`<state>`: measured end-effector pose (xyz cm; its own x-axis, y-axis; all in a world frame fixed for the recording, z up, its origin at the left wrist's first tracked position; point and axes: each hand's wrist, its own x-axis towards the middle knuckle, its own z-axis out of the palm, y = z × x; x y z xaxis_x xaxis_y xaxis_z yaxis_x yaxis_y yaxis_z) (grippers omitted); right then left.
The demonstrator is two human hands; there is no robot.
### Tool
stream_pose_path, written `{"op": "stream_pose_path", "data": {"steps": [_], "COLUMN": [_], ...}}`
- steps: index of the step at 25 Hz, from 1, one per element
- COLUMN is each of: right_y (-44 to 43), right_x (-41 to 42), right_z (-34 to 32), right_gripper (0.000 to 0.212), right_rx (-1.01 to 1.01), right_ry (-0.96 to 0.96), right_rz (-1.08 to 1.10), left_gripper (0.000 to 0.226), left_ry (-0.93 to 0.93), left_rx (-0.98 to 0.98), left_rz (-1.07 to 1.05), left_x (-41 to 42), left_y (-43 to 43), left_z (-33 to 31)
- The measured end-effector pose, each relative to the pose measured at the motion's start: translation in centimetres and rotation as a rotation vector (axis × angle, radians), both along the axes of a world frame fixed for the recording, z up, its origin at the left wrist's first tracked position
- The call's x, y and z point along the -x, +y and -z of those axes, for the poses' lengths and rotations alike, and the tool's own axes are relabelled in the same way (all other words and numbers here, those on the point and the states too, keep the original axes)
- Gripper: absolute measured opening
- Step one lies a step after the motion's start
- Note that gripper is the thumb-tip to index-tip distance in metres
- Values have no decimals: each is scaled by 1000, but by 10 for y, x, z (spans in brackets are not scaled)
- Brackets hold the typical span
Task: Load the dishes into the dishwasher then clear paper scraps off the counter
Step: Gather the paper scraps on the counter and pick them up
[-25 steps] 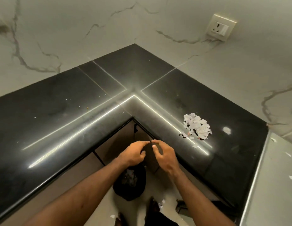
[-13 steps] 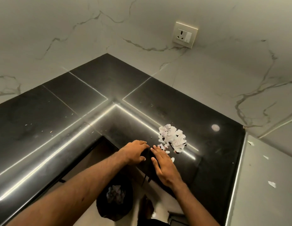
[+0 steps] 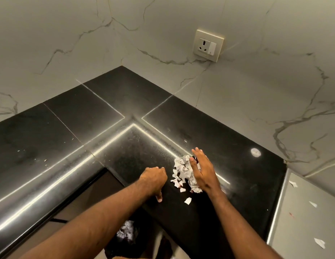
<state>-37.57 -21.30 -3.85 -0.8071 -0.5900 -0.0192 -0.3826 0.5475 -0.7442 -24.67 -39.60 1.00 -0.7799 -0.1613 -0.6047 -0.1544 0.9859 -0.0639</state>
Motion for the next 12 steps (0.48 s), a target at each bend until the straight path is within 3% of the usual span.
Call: {"op": "stream_pose_path", "data": {"steps": [5,9,12], "right_y": [-17,-3,7], "right_x": [-6,-36,-46], "right_z": [19,21,11], "right_gripper": [53,49,46], "right_rx": [-193,-176,-81], "right_ry": [50,112,9], "right_rz": [-231,-305,-296], "left_gripper": [108,99,101], "left_ry": [-22,-26,7], "left_rx": [50,83,79], "left_rz": [72,150,178], "left_x": [8,10,8], "left_y": [-2,-5,-10], "left_z": [3,8,0]}}
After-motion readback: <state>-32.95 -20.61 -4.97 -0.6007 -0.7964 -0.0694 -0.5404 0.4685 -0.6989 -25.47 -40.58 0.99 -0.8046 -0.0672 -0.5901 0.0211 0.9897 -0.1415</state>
